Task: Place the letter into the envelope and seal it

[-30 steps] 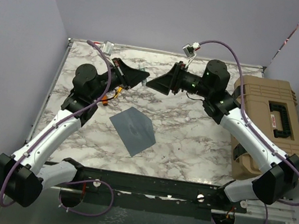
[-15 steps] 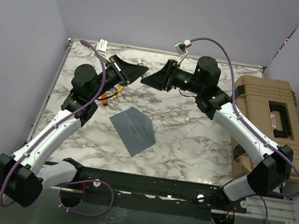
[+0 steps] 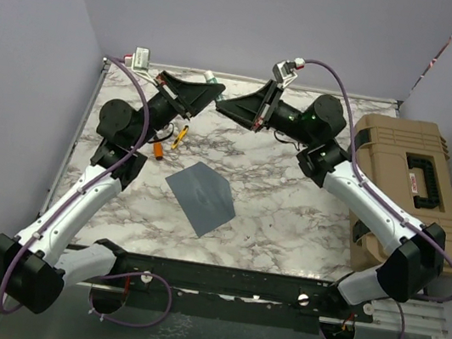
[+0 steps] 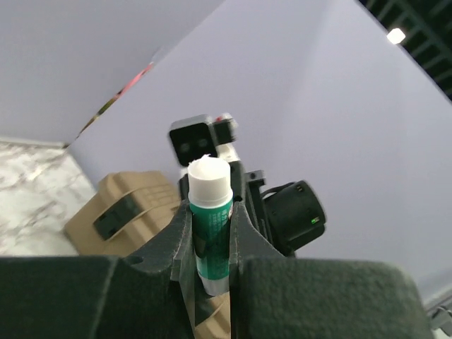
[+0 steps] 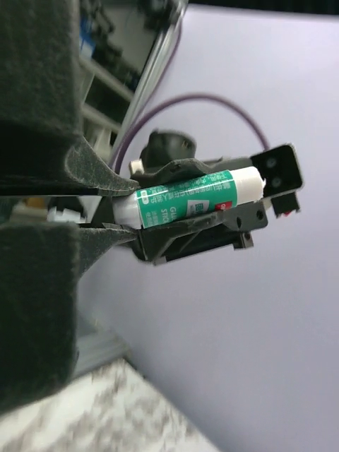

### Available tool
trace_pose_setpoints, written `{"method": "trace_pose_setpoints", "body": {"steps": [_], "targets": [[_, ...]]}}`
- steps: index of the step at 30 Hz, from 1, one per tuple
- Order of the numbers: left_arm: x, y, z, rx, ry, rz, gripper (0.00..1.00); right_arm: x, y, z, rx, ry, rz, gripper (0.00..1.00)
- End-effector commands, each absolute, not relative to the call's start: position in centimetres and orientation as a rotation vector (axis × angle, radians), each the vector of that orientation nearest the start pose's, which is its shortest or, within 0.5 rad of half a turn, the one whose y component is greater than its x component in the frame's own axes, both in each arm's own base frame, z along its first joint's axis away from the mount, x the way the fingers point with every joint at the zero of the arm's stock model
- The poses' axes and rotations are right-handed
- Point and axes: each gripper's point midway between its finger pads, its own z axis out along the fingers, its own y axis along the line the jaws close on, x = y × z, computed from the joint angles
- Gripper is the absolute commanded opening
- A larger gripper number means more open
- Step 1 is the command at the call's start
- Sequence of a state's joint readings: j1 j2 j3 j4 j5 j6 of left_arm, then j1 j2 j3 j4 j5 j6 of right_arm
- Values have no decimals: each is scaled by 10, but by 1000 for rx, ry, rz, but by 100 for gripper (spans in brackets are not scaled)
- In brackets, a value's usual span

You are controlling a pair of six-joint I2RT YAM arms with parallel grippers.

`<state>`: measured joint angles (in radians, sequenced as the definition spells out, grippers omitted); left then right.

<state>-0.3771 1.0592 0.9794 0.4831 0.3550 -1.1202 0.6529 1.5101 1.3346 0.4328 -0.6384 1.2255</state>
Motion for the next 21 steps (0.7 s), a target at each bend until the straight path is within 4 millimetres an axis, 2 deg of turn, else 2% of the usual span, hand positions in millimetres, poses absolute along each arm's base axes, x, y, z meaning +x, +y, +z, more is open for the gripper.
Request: {"method": "trace_pose_setpoints", "body": {"steps": [1, 5, 9, 10, 11, 13, 15, 18, 21], "targets": [[261, -220, 504, 75, 1059, -1556, 0, 265, 350, 506, 181, 1469, 2305, 1], [256, -221, 524, 132, 959, -1586, 0, 266, 337, 528, 375, 1315, 2529, 0], [265, -216, 529, 82, 936, -1555, 0, 272, 325, 534, 490, 1254, 2532, 1], [268, -214, 529, 61, 936, -1552, 0, 270, 326, 535, 460, 1264, 2504, 6], [271, -214, 527, 42, 941, -1552, 0, 267, 328, 536, 414, 1290, 2462, 20], [278, -213, 521, 0, 964, -1550, 0, 263, 333, 529, 318, 1358, 2336, 54], [285, -209, 517, -61, 983, -1548, 0, 261, 338, 515, 236, 1445, 2186, 73], [301, -205, 500, -180, 1072, -1522, 0, 255, 334, 500, 49, 1461, 1938, 82], [311, -209, 485, -232, 1158, -1524, 0, 255, 328, 483, -198, 1448, 1625, 82]]}}
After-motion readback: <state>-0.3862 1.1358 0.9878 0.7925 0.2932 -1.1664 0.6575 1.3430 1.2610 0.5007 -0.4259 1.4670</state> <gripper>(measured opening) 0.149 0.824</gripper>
